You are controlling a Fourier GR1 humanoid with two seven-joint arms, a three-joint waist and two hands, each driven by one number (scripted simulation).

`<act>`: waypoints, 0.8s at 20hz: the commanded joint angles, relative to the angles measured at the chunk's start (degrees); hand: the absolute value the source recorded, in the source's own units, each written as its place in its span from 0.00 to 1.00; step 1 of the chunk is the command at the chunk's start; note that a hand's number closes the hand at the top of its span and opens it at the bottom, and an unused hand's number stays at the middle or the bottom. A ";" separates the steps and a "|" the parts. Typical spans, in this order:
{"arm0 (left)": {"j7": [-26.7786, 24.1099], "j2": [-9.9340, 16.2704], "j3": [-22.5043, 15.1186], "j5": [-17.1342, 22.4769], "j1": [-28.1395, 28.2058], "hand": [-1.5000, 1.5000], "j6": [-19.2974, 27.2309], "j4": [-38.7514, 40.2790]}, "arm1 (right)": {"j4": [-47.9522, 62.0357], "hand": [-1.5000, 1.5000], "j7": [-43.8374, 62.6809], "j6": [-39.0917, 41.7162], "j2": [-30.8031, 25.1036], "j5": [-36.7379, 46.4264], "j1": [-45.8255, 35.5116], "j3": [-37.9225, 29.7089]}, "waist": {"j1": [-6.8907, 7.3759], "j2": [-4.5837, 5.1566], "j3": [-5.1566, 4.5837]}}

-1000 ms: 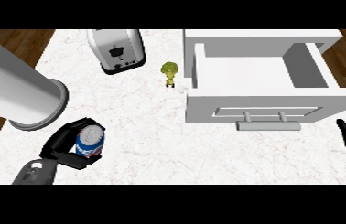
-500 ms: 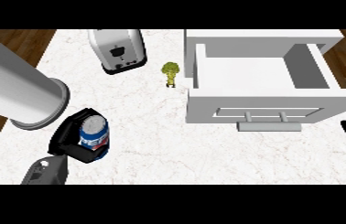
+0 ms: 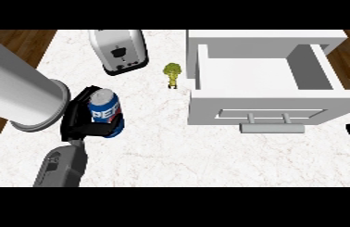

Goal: Pick up the can, place it into the drawer and close the drawer

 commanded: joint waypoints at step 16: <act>25.83 -3.82 -17.93 -3.22 -20.12 1.00 19.95 -15.11 | -0.78 0.00 4.24 0.30 -2.90 -3.77 -4.05 -3.52 | -0.69 0.20 -0.03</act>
